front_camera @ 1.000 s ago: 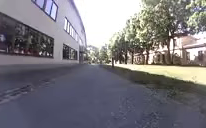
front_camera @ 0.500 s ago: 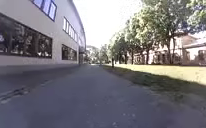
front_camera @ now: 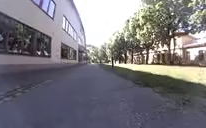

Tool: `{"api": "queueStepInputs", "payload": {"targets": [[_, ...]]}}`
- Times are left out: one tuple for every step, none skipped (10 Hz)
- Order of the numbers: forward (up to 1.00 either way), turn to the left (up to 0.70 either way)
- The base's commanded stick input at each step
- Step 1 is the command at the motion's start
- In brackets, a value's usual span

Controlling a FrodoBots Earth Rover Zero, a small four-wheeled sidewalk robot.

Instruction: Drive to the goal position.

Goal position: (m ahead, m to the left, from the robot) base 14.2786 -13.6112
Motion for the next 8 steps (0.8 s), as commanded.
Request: {"api": "queueStepInputs", "payload": {"targets": [[0.45,0.0],[0.45,0.0],[0.45,0.0],[0.45,0.0],[0.45,0.0],[0.45,0.0],[0.45,0.0],[0.45,0.0]]}}
